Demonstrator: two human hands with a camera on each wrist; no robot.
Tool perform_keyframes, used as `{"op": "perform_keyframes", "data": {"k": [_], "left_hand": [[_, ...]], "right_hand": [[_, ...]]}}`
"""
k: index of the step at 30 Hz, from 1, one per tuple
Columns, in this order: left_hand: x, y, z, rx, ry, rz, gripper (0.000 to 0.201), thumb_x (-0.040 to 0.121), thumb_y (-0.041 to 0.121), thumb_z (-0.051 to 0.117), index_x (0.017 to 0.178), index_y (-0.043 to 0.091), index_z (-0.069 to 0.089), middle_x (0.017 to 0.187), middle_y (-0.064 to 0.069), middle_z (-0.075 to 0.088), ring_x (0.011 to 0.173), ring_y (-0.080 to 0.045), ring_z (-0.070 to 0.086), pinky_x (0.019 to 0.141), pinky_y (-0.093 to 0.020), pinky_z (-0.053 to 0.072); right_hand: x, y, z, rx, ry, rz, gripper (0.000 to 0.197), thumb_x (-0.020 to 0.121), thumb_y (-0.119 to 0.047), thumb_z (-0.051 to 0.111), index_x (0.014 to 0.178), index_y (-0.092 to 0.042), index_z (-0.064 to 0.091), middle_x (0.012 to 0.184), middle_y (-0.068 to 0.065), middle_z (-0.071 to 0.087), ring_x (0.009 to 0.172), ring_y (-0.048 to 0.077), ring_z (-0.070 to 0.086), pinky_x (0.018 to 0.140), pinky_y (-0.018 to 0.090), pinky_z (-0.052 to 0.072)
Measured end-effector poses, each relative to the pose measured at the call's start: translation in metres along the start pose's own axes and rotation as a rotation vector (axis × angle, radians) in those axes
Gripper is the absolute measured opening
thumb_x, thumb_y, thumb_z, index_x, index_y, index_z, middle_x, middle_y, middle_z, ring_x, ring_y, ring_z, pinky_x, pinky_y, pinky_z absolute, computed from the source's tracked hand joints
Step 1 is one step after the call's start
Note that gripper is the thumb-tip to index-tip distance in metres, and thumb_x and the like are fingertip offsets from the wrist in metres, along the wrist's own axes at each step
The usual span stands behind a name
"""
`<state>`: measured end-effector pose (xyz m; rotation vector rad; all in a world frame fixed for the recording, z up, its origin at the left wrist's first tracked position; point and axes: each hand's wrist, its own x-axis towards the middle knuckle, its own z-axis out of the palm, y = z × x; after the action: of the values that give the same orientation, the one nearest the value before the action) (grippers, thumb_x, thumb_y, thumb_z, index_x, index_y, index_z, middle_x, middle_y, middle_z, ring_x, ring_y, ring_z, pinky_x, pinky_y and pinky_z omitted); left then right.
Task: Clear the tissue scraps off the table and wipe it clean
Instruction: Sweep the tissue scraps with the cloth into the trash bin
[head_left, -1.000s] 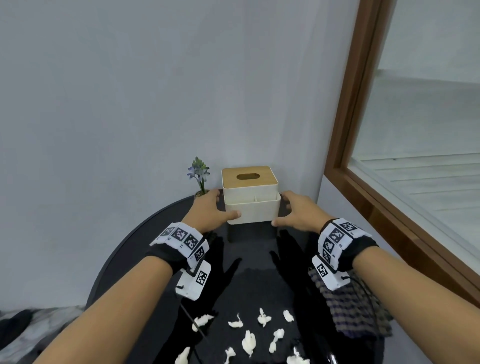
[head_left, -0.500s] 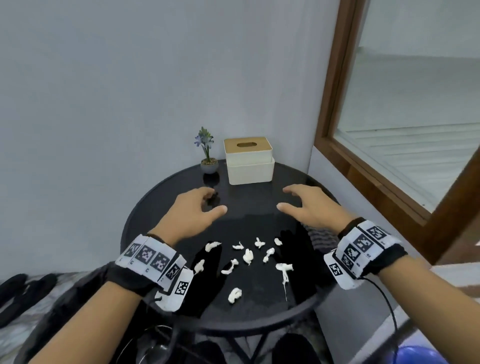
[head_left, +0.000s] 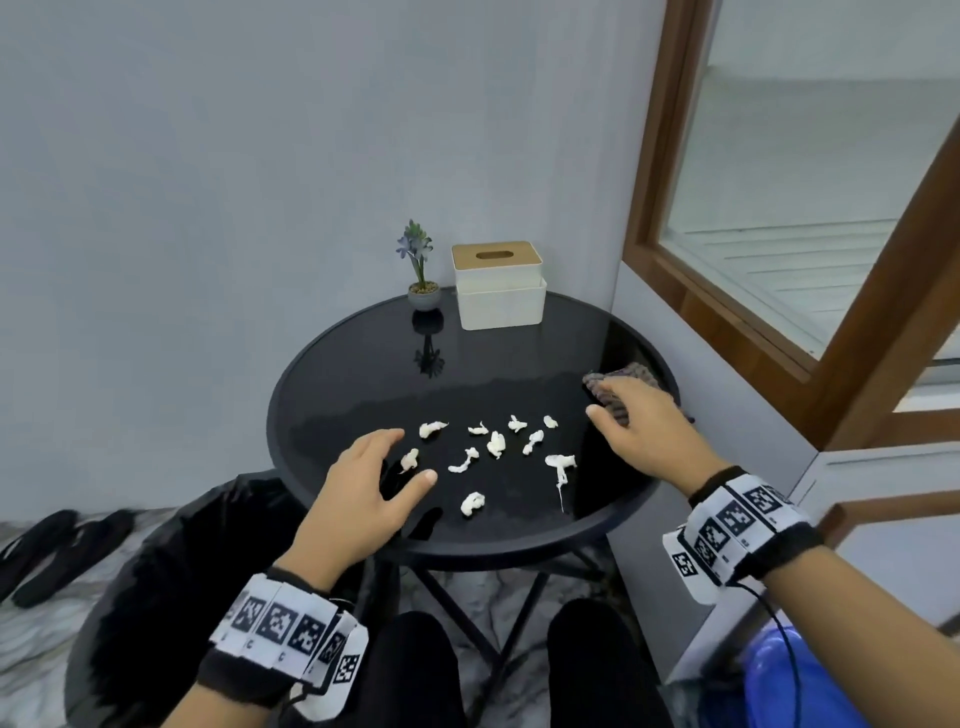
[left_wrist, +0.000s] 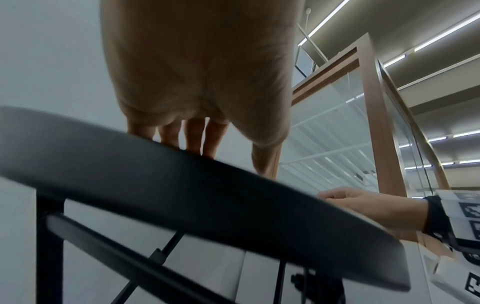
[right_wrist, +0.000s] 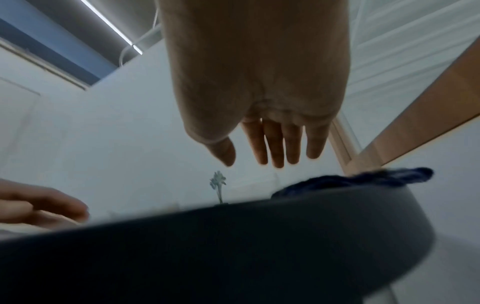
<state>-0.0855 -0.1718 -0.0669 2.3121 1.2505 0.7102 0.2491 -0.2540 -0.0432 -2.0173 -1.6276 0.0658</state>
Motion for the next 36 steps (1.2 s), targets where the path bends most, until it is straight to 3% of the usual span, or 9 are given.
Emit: {"op": "perform_keyframes", "data": {"k": [4,7,11,22,25,27,29,33,36], "left_hand": [[-0.009,-0.006,0.016,0.009,0.092,0.007,0.071,0.085,0.061,0.059,0.142,0.021,0.046,0.145,0.010,0.045,0.135,-0.008,0.037,0.109,-0.024,0.029],[-0.014,-0.005,0.023,0.072,0.176,0.058,0.069,0.085,0.062,0.056,0.139,0.018,0.050,0.144,0.008,0.048,0.133,-0.011,0.041,0.112,-0.033,0.033],[-0.015,-0.003,0.028,0.119,0.235,0.064,0.067,0.086,0.059,0.051,0.137,0.017,0.053,0.144,0.007,0.049,0.134,-0.011,0.041,0.111,-0.041,0.037],[-0.017,-0.002,0.032,0.139,0.258,0.067,0.063,0.086,0.056,0.049,0.135,0.017,0.055,0.141,0.008,0.052,0.133,-0.011,0.044,0.109,-0.042,0.039],[-0.016,-0.002,0.033,0.144,0.254,0.064,0.064,0.086,0.057,0.049,0.135,0.016,0.055,0.141,0.007,0.052,0.133,-0.012,0.044,0.109,-0.042,0.039],[-0.015,-0.003,0.032,0.142,0.259,0.059,0.064,0.086,0.057,0.048,0.135,0.016,0.055,0.141,0.007,0.052,0.134,-0.012,0.044,0.109,-0.041,0.040],[-0.016,-0.003,0.032,0.143,0.259,0.051,0.064,0.086,0.057,0.048,0.135,0.017,0.055,0.142,0.008,0.051,0.134,-0.011,0.043,0.110,-0.039,0.039],[-0.016,-0.005,0.031,0.155,0.245,0.031,0.065,0.085,0.058,0.047,0.137,0.018,0.053,0.143,0.009,0.050,0.135,-0.010,0.041,0.110,-0.034,0.038],[-0.016,-0.006,0.032,0.156,0.234,0.032,0.066,0.086,0.058,0.047,0.137,0.017,0.053,0.142,0.008,0.051,0.135,-0.011,0.041,0.110,-0.039,0.039]], "right_hand": [[0.013,0.022,0.008,-0.174,-0.018,0.089,0.055,0.093,-0.044,0.048,0.135,-0.009,0.046,0.139,0.012,0.051,0.130,0.027,0.045,0.107,0.043,0.039],[0.021,0.036,0.017,-0.299,-0.124,0.157,0.066,0.096,-0.050,0.036,0.146,-0.008,0.033,0.154,0.012,0.033,0.143,0.027,0.027,0.116,0.043,0.024],[0.029,0.036,0.020,-0.338,-0.226,0.151,0.063,0.100,-0.042,0.028,0.151,-0.007,0.020,0.160,0.011,0.019,0.148,0.024,0.014,0.118,0.041,0.013],[0.004,-0.037,0.043,-0.076,-0.173,-0.068,0.044,0.102,-0.023,0.033,0.142,-0.005,0.040,0.154,0.010,0.036,0.145,0.021,0.025,0.115,0.029,0.015],[-0.002,-0.053,0.049,0.053,-0.164,-0.084,0.038,0.102,-0.023,0.034,0.131,-0.006,0.051,0.136,0.010,0.055,0.133,0.024,0.043,0.109,0.031,0.026],[-0.003,-0.054,0.047,0.204,-0.143,-0.019,0.029,0.101,-0.025,0.037,0.113,-0.012,0.060,0.098,0.001,0.067,0.101,0.025,0.063,0.090,0.035,0.044],[0.000,-0.048,0.041,0.302,-0.093,0.044,0.025,0.100,-0.028,0.040,0.096,-0.018,0.061,0.076,-0.005,0.064,0.075,0.018,0.062,0.072,0.029,0.043],[0.004,-0.033,0.017,0.264,-0.016,0.047,0.023,0.100,-0.029,0.041,0.099,-0.019,0.061,0.074,-0.007,0.062,0.069,0.012,0.059,0.063,0.020,0.038],[-0.004,-0.022,0.006,0.226,-0.048,0.026,0.022,0.100,-0.028,0.041,0.101,-0.018,0.061,0.072,-0.006,0.064,0.064,0.007,0.059,0.054,0.015,0.042]]}}
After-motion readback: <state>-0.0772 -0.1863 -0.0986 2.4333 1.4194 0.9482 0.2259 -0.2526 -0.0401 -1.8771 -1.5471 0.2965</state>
